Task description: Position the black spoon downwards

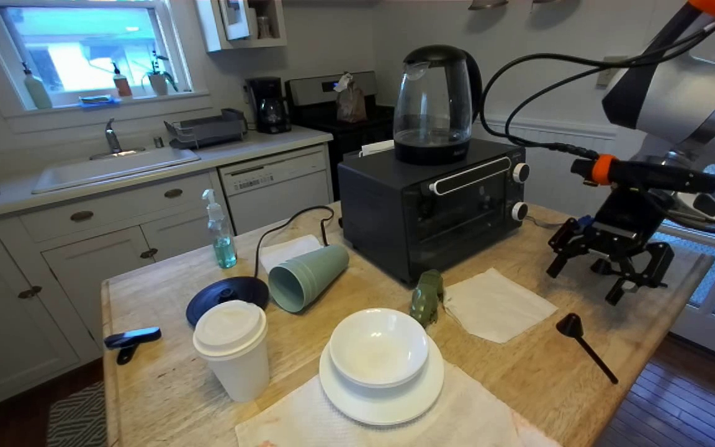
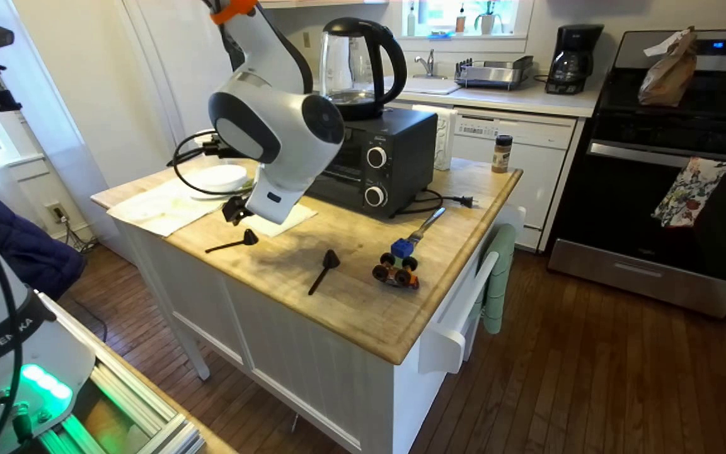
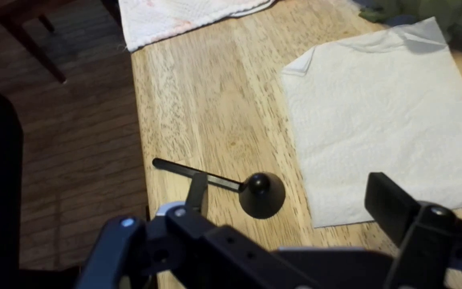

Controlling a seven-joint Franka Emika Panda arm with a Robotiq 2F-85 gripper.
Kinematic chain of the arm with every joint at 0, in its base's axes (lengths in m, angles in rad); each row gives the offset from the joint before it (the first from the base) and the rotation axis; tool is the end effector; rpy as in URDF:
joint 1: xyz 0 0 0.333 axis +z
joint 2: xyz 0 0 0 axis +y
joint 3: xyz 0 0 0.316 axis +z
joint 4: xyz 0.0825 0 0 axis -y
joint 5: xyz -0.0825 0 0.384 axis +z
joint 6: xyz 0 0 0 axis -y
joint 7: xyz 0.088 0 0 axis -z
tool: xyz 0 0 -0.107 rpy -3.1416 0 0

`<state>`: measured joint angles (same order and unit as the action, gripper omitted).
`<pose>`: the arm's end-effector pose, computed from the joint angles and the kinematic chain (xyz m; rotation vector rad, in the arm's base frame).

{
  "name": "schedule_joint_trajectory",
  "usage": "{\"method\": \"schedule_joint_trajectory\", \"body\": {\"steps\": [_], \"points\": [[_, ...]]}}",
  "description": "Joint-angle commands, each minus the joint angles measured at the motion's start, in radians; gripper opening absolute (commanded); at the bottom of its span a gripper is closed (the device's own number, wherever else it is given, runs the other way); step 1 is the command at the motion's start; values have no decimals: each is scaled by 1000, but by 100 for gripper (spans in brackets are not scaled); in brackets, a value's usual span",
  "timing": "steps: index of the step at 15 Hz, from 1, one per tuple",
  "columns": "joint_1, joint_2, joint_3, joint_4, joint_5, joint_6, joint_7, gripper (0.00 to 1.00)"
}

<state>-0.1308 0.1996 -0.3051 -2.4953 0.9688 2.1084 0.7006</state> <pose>0.3920 -0.1468 0.1883 -1.4570 2.0497 0.7566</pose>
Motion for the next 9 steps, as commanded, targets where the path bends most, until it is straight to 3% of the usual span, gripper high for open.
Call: {"method": "schedule_joint_trajectory", "body": {"steps": [1, 4, 9], "points": [[40, -111, 42, -38, -204, 78, 110, 100], [54, -175, 86, -63, -368, 110, 164, 100], [44, -303, 150, -115, -567, 127, 102, 100]]}}
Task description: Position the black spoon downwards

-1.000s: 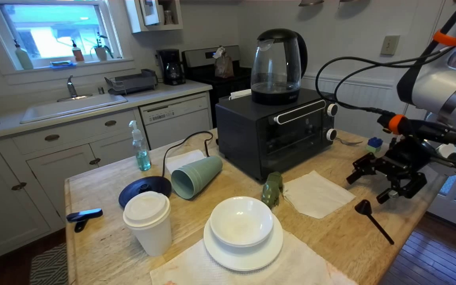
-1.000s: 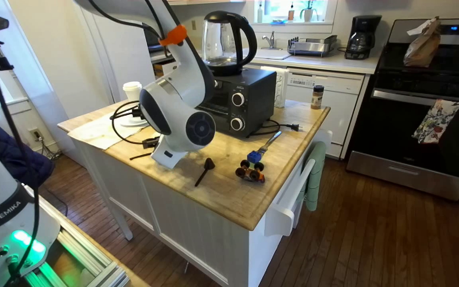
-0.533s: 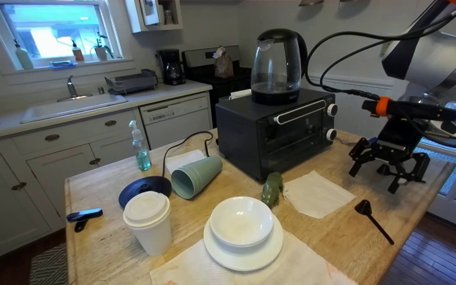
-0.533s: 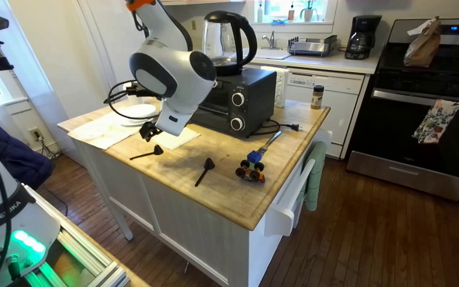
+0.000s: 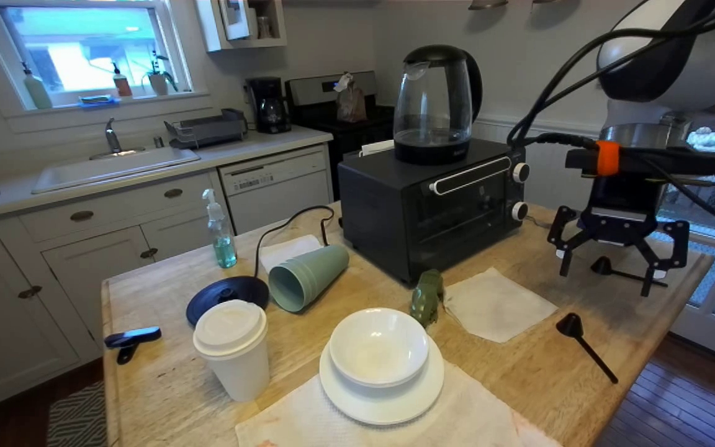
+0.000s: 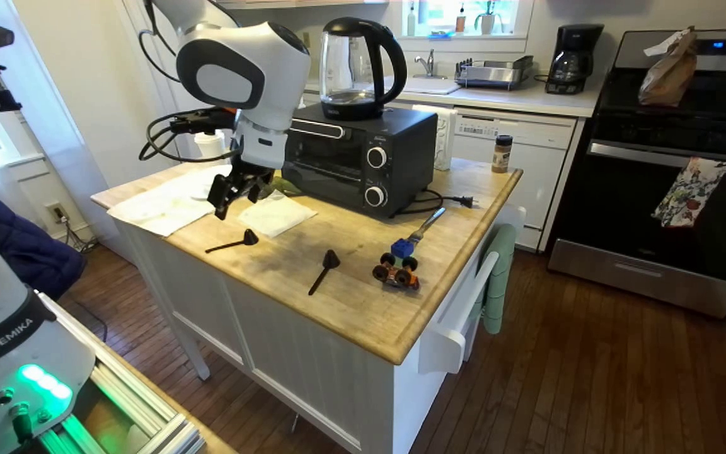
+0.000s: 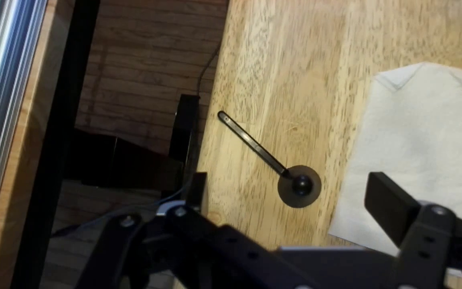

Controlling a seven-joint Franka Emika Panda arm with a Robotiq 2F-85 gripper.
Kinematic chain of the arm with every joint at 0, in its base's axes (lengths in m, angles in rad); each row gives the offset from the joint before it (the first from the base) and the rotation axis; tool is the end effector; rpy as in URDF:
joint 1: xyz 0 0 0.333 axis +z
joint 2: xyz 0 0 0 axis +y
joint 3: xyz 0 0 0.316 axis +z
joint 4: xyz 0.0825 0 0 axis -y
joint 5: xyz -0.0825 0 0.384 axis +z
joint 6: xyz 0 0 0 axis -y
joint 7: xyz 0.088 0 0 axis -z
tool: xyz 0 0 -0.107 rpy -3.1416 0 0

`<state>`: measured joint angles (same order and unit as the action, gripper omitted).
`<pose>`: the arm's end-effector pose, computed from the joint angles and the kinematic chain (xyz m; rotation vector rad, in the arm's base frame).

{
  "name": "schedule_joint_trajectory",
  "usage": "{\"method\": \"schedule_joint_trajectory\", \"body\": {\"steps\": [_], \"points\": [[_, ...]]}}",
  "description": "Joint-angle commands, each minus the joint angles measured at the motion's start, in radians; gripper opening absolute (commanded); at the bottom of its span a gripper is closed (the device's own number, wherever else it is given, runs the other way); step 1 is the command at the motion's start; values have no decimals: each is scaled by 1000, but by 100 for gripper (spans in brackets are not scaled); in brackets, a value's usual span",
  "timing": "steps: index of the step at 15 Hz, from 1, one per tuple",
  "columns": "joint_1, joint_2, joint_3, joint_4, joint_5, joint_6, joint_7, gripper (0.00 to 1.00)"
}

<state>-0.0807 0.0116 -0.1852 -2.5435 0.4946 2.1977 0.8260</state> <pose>0.4056 -0.0934 0.2452 -2.1220 1.8953 0.6213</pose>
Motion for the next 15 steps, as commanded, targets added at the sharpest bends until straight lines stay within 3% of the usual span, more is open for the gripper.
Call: {"method": "schedule_joint_trajectory", "body": {"steps": [1, 10, 15], "points": [[-8, -140, 41, -82, -111, 55, -43, 100], [-25, -262, 83, -121, -138, 66, -202, 100], [-27, -235, 85, -96, -111, 51, -204, 100]]}}
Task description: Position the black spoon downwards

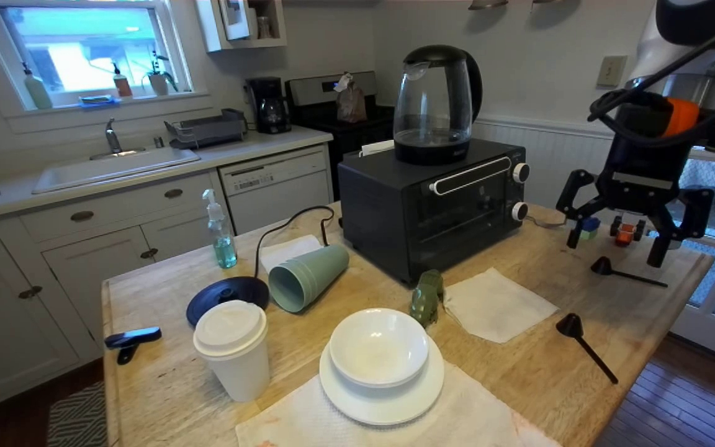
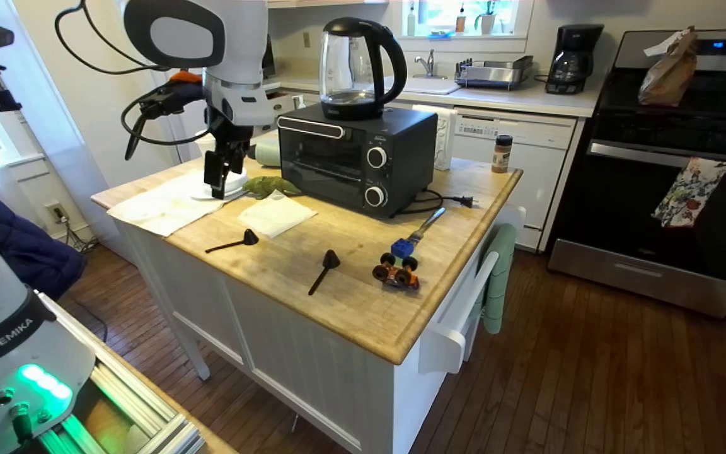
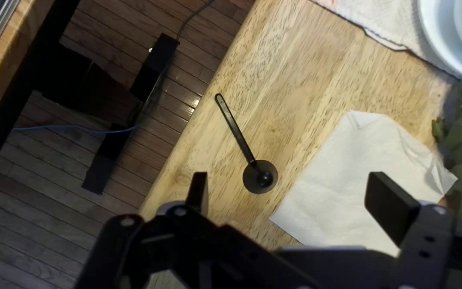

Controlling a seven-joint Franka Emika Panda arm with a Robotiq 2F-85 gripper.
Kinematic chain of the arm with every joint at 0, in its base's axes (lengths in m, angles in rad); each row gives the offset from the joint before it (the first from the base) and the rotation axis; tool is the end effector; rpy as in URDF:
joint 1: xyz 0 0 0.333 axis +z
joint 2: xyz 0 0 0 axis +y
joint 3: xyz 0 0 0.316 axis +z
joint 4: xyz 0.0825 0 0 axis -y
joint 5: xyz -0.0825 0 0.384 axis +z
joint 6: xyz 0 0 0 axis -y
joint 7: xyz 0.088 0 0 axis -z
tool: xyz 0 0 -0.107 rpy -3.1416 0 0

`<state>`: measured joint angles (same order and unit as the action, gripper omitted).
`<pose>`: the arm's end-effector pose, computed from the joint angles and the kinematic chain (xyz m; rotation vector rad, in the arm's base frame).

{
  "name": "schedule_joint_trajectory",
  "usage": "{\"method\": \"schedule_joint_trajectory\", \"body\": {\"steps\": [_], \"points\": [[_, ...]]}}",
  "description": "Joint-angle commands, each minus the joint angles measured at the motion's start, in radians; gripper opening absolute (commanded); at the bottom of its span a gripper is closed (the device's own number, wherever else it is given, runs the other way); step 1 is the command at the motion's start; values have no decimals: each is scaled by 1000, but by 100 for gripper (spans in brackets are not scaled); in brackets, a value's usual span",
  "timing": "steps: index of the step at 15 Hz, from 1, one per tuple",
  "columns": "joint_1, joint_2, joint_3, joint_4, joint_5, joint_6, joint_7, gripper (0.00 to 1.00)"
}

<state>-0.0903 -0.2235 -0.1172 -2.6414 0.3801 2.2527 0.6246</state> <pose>0.3911 -0.0700 0.3073 -2.4480 1.4898 0.3276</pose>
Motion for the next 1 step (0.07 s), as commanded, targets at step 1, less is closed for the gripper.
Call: {"method": "schedule_joint_trajectory", "body": {"steps": [1], "points": [[-17, 0, 17, 2, 3, -4, -4, 100]]}}
